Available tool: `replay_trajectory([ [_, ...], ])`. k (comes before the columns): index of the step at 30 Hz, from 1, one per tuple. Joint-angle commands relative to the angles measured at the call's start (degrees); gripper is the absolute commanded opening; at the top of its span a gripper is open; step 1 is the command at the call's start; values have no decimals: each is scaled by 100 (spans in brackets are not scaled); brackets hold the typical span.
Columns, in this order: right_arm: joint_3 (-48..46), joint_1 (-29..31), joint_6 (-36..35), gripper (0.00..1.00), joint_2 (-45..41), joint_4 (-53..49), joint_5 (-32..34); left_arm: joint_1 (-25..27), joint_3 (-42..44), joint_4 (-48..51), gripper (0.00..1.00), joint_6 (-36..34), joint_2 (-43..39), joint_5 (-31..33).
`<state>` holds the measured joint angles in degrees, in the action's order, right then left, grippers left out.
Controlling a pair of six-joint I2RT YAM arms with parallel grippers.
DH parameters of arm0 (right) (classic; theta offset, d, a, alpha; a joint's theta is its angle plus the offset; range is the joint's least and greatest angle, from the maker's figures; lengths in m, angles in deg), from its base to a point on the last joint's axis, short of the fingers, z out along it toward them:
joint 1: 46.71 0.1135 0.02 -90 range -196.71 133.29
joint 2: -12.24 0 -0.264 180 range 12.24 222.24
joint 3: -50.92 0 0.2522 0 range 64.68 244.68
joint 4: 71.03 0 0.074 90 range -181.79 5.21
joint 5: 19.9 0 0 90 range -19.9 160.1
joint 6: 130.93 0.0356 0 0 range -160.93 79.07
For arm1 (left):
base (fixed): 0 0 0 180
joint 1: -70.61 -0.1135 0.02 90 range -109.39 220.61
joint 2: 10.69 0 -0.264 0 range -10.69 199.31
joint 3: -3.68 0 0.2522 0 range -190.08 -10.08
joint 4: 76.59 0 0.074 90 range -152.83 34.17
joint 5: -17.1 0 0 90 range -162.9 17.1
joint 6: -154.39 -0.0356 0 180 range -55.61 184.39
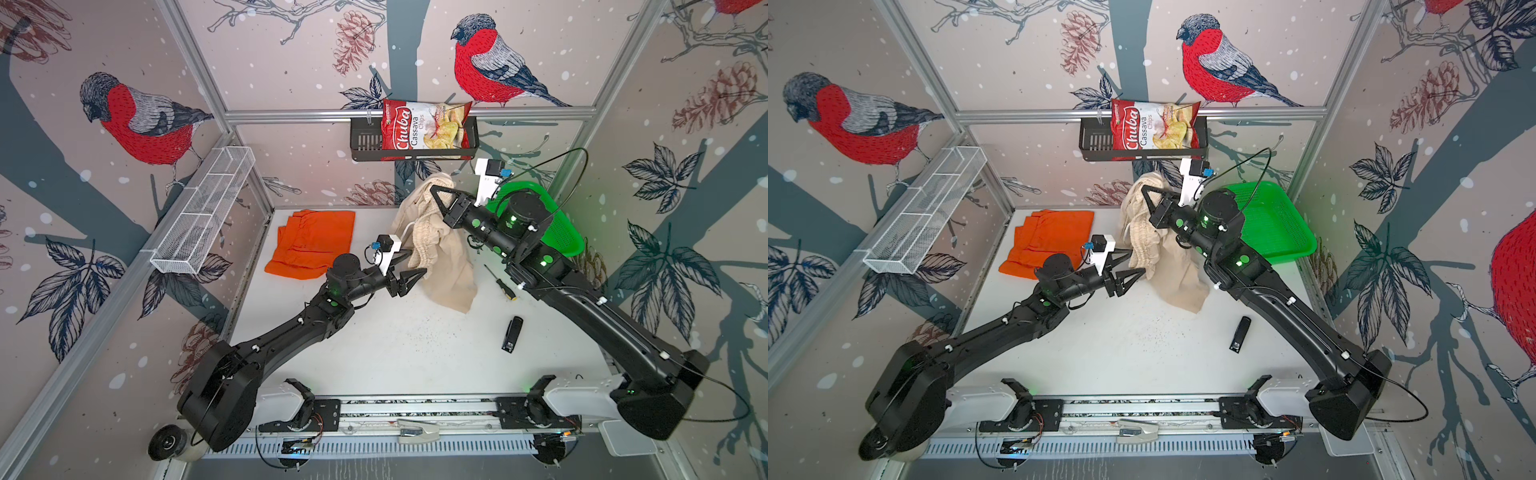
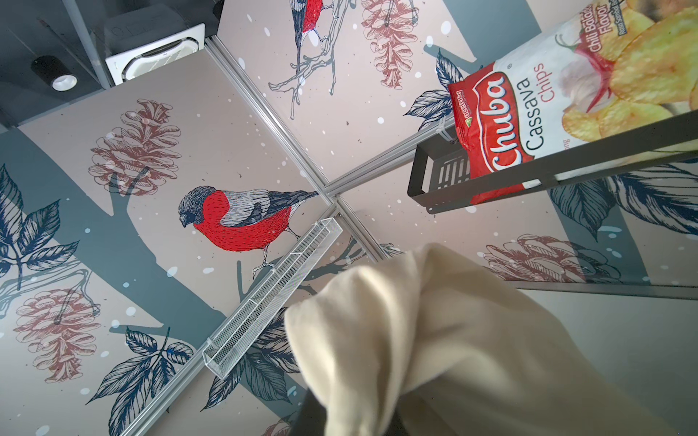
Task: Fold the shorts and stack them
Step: 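Lift the beige shorts with the right gripper while the left gripper holds the waistband, then lower the beige shorts flat onto the table with both grippers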
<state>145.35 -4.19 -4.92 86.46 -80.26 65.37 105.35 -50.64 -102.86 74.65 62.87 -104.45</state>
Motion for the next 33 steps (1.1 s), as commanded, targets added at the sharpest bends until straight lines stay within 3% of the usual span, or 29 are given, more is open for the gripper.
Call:
replay_trajectory([
  [1,2,11,15,13,-21,435,68,6,-46,-541,60,221,70,-104],
  [5,-20,-132,70,13,-89,328,51,6,-52,-305,28,110,-52,-35],
  [8,-89,-346,133,13,-213,189,128,6,-159,449,0,-156,-337,347],
  [12,-237,-709,191,13,-583,-14,231,-2,-659,2131,0,-821,-755,962],
  [15,-363,-1021,249,13,-906,-173,217,-20,-1202,3373,0,-1306,-1041,1760],
  [22,-454,-1334,247,13,-1746,-585,183,-236,-3095,5740,0,-2384,-1382,3479],
  [28,-488,-1337,385,13,-2164,-717,-118,-346,-4478,6641,0,-2864,-1397,4125],
  [33,-529,-1331,597,12,-1938,-695,-562,-378,-4972,6759,0,-3160,-1284,4542],
])
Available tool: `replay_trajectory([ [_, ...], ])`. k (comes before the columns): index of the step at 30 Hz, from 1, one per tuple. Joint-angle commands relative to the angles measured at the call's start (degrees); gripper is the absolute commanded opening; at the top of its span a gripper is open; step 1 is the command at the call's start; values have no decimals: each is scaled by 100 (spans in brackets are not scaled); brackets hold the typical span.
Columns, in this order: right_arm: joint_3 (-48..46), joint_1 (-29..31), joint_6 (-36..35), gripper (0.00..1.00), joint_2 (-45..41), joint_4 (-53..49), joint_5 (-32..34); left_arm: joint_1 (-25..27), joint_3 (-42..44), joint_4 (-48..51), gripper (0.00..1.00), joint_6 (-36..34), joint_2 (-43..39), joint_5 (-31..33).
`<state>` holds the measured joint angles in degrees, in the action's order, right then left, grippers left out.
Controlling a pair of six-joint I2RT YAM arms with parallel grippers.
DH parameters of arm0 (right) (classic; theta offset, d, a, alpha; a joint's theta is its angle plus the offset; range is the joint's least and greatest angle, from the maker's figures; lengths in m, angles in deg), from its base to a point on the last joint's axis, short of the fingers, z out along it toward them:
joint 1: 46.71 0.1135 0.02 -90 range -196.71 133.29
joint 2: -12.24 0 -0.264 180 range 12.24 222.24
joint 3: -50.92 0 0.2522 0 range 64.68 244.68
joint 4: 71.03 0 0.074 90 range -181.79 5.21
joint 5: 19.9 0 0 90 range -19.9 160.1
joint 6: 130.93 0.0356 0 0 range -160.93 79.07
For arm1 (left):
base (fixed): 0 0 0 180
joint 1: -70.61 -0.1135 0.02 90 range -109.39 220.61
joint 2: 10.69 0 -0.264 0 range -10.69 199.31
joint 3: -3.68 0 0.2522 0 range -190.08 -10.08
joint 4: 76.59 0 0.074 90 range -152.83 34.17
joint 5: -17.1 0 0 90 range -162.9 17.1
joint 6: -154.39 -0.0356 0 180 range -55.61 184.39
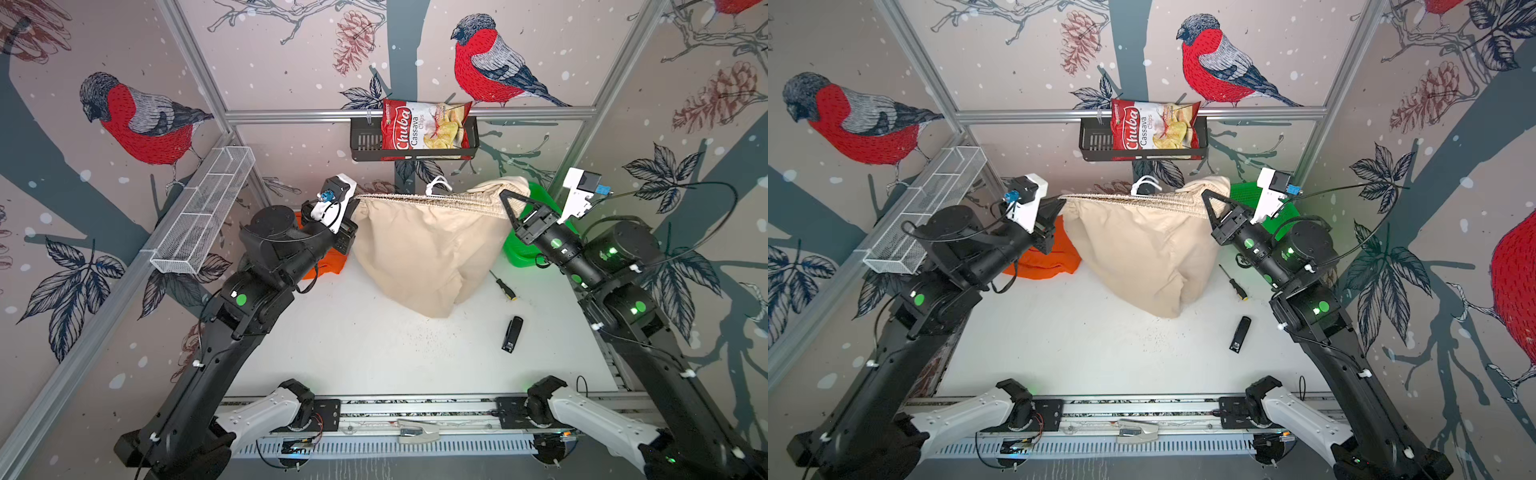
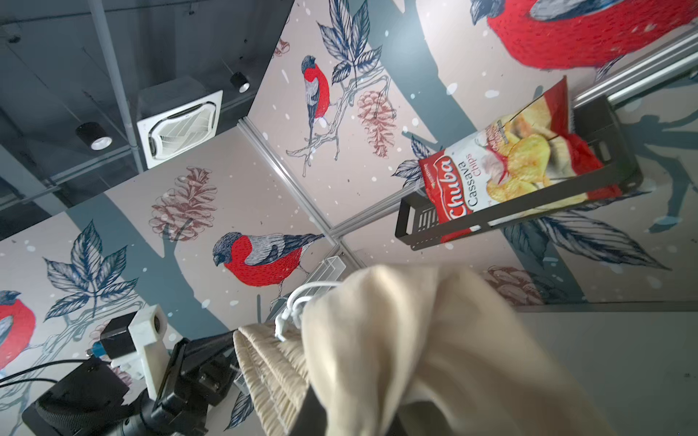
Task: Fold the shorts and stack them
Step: 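Lower the beige shorts flat onto the table with both grippers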
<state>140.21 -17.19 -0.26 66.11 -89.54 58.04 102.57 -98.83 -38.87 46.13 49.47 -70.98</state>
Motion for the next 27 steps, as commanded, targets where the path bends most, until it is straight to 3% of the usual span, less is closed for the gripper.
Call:
replay_trajectory([
  [1,-33,-28,172,12,205,293,118,-131,-204,362,0,-388,139,1252],
  [9,473,-162,426,13,2081,1341,-634,-779,-1056,202,0,-948,1199,1409],
  [14,2125,-339,785,11,4003,1957,-1534,-975,-2810,662,0,-1390,2154,1639],
  [17,3034,-350,752,11,4722,1964,-1884,-921,-3401,903,0,-1573,2183,1097],
  [21,2663,-521,716,12,4731,2305,-2158,-752,-2391,692,0,-1866,1445,74],
  [25,978,-988,1070,13,4248,2845,-2458,-431,-488,421,0,-1916,617,-765],
  [27,81,-1201,1146,13,4036,2971,-2583,-91,506,166,0,-1702,361,-809],
])
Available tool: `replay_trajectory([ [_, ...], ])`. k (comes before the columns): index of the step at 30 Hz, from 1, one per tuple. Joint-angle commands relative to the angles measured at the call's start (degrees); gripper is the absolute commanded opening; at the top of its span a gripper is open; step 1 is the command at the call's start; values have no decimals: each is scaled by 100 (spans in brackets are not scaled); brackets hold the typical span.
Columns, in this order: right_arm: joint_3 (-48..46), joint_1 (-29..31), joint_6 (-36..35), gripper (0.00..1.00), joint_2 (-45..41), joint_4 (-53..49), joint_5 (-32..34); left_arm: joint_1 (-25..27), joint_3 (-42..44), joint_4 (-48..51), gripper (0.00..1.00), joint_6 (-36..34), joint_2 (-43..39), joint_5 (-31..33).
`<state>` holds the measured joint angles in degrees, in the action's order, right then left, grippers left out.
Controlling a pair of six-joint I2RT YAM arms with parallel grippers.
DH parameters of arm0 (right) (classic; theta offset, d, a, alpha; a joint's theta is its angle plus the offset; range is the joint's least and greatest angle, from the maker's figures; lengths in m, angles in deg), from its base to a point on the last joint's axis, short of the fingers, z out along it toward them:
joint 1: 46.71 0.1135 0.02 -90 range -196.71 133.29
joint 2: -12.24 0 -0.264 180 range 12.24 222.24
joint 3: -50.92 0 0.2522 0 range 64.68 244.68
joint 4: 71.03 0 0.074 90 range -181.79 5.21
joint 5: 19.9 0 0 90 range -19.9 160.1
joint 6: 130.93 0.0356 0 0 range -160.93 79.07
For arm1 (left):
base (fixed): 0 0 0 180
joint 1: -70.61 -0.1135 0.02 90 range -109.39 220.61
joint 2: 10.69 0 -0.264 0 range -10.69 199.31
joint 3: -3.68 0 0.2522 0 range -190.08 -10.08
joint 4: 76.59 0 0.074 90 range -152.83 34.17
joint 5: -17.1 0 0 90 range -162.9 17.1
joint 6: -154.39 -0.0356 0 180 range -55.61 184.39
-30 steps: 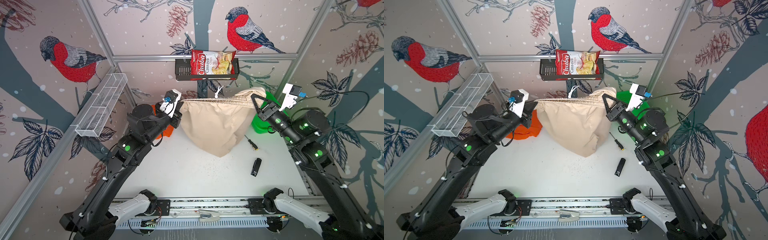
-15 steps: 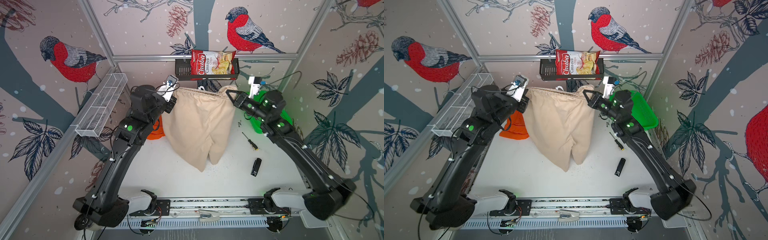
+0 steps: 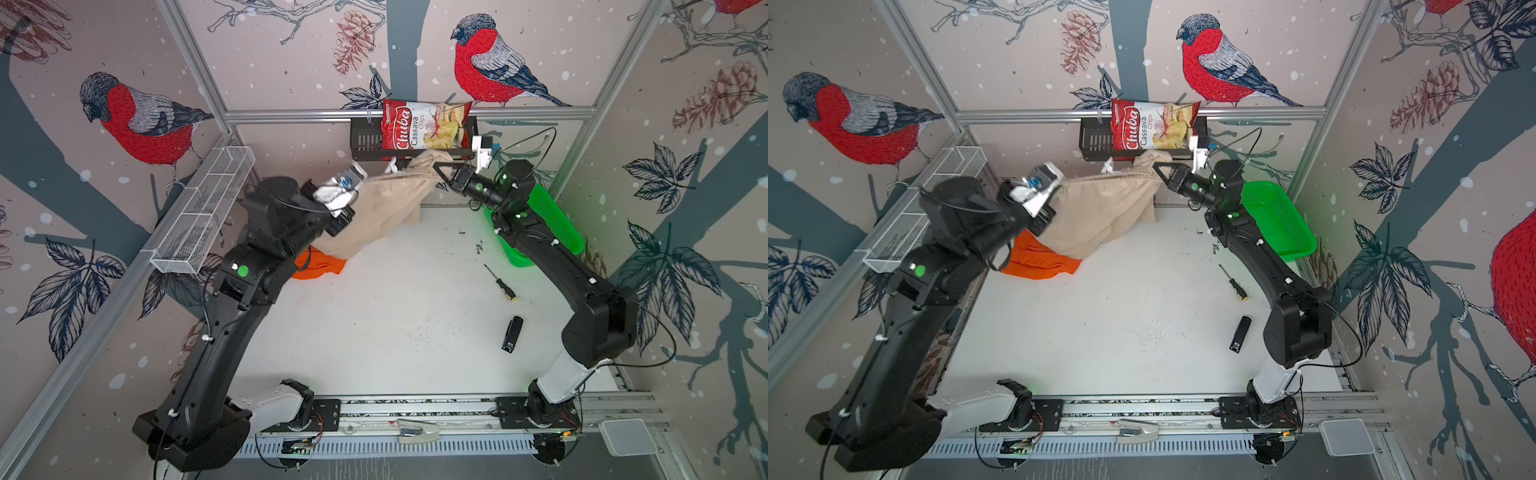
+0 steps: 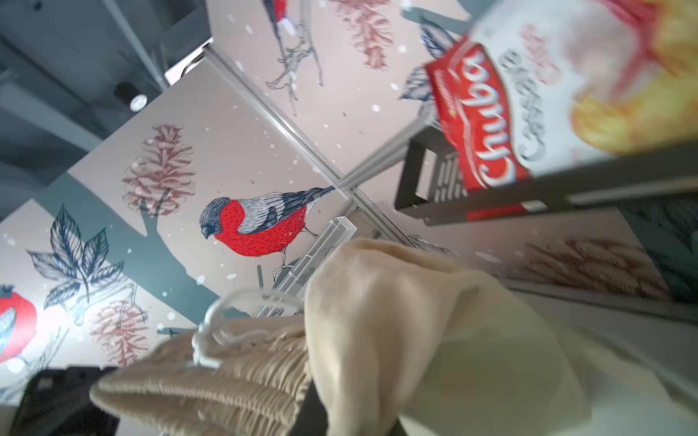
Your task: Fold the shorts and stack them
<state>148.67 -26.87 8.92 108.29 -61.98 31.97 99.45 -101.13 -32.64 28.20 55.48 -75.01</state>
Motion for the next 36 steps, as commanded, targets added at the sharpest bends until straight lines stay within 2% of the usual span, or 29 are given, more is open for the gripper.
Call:
replay_trajectory([
  [1,-1178,-320,198,13,-286,180,-33,395,1180,-573,0,318,-299,-472],
  [5,-2382,-596,-354,14,-580,-554,-107,1185,2622,-1214,0,1311,-161,-795],
  [8,-2990,-762,-793,16,-777,-1104,34,1708,3335,-1912,0,1869,133,-1017],
  [11,-3358,-986,-1095,18,-855,-1599,224,1870,3752,-2457,0,2293,527,-1455],
  [14,-3591,-1209,-1297,23,-845,-1879,361,2019,3884,-2757,0,2422,1003,-1852],
  [17,-3633,-1330,-1432,38,-803,-2099,415,2152,3837,-2887,0,2517,1514,-2169],
  [18,-3592,-1348,-1494,49,-820,-2228,449,2189,3779,-2878,6,2539,1661,-2217],
  [19,-3534,-1358,-1568,55,-848,-2376,503,2215,3709,-2882,18,2590,1781,-2280],
  [20,-3479,-1374,-1646,58,-891,-2545,573,2221,3663,-2901,30,2651,1852,-2393],
  [21,-3403,-1408,-1735,62,-964,-2776,703,2218,3623,-2937,48,2735,1896,-2489],
  [22,-3329,-1444,-1829,64,-1056,-3033,863,2222,3603,-2996,56,2820,1893,-2537],
  [23,-3263,-1489,-1895,66,-1163,-3268,1033,2222,3611,-3058,61,2905,1863,-2534],
  [28,-3054,-1529,-2128,67,-1931,-4295,1924,1970,3634,-3033,70,3488,1526,-2084],
  [33,-3363,-1099,-1931,66,-2654,-4486,2066,1280,4178,-3662,70,4335,1212,-1899],
  [36,-3817,-864,-1575,64,-2793,-4159,1960,1138,4461,-3979,69,4612,1232,-1750],
])
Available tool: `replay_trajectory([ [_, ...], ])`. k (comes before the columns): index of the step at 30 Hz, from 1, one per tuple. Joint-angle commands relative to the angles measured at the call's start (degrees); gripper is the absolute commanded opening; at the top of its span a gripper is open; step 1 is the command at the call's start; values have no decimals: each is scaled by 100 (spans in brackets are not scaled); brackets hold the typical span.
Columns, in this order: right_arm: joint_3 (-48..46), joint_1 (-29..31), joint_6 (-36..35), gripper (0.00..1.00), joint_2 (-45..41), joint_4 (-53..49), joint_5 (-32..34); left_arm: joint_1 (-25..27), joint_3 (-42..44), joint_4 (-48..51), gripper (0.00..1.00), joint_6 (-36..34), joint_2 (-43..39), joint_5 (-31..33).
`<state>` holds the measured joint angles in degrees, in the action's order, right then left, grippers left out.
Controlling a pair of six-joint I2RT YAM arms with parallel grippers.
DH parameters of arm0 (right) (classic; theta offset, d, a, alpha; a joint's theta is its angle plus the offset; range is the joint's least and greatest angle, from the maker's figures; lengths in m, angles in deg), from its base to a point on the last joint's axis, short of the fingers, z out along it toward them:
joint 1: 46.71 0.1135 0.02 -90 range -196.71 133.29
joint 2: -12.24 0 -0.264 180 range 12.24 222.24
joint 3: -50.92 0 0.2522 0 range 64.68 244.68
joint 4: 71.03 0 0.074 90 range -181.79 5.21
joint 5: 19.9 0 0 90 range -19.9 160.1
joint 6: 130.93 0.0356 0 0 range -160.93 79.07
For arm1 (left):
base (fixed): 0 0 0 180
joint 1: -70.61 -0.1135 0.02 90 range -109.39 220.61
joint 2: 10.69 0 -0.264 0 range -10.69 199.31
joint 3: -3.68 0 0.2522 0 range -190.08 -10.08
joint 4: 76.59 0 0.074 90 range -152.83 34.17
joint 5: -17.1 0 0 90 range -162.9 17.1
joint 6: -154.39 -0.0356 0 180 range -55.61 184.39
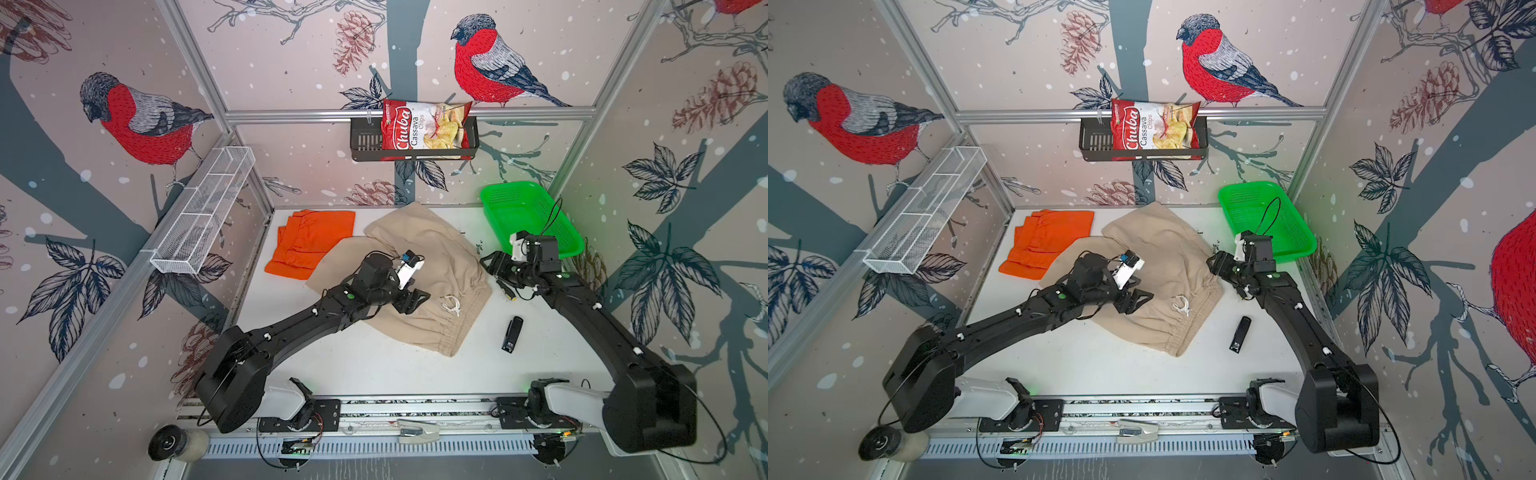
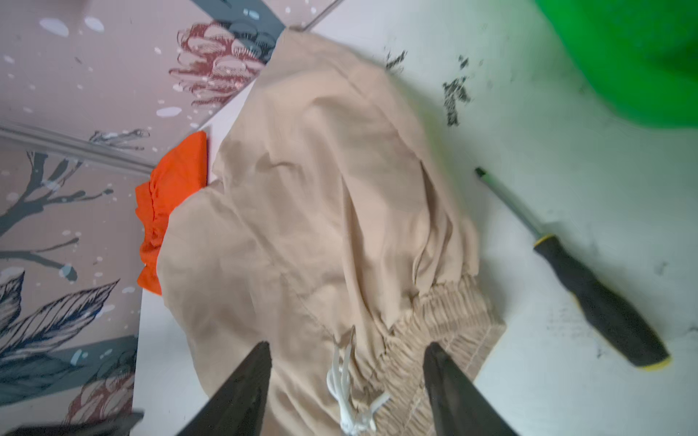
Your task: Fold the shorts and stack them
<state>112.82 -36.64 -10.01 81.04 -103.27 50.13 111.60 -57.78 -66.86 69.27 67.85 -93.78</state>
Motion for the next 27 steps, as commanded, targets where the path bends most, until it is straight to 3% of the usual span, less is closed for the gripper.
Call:
replay_trajectory([
  [1,-386,238,465,64,-60,132,89,-106,151,-555,69,632,77,164],
  [8,-945,1108,885,63,554,911,28,-135,18,-86,65,778,1197,-225],
  [14,-983,1099,661,63,1274,1144,38,-113,-70,252,65,1005,1975,-232],
  [27,-17,758,-139,61,2879,1368,110,734,95,649,65,1059,2036,-85],
])
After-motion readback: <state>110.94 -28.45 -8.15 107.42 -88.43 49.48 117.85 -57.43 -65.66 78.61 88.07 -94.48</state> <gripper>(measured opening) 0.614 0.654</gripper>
